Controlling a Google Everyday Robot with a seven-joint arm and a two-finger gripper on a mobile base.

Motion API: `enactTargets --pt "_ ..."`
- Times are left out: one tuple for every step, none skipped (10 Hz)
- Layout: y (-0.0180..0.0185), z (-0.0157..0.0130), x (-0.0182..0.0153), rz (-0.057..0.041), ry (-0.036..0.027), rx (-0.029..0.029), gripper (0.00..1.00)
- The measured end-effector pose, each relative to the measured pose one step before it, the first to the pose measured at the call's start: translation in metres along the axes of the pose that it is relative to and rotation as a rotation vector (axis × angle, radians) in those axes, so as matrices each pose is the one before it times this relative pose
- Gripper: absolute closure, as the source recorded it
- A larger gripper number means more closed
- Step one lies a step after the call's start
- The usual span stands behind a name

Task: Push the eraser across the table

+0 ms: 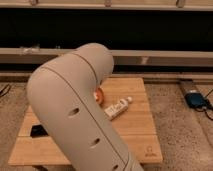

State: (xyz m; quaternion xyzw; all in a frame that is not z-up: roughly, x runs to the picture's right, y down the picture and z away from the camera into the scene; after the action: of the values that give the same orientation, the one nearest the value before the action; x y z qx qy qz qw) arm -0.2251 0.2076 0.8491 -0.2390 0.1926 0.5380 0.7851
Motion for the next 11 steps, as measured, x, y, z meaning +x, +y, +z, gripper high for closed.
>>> enactTargets --pt "0.00105 -0.00092 -0.0013 -0.00358 0.00009 -0.00118 0.2" --pt "0.00336 -0.00411 -0.00201 -0.0086 -0.00553 -0.00573 0.2" --pt "0.00641 -0.00935 -0.00312 -0.01607 -0.01249 -0.01139 0.2" --pt "0.00552 -0.00723 -0.00212 -0.01414 -0.00881 -0.00917 0.2" --pt "0.00899 -0.00825 -0.00237 -0.02087 -0.00968 -0.01123 0.2" --pt "0.00908 -0.00609 -0.00182 -0.02049 -0.00787 -0.01034 0.2" --pt "0.00754 -0.00529 -0.00166 -0.01652 -0.00581 -0.00743 0.2" --pt "0.00516 -0.0023 -0.00058 -0.01337 -0.00068 -0.00192 0.2" --pt "0.00068 0.00155 0.00024 -0.01647 0.00442 0.00297 0.2" --pt "0.00614 0.00156 -0.00178 -0.02257 0.00019 0.00657 0.2" --pt "0.01334 0.00051 -0.00079 -0.01261 0.00185 -0.00426 0.2"
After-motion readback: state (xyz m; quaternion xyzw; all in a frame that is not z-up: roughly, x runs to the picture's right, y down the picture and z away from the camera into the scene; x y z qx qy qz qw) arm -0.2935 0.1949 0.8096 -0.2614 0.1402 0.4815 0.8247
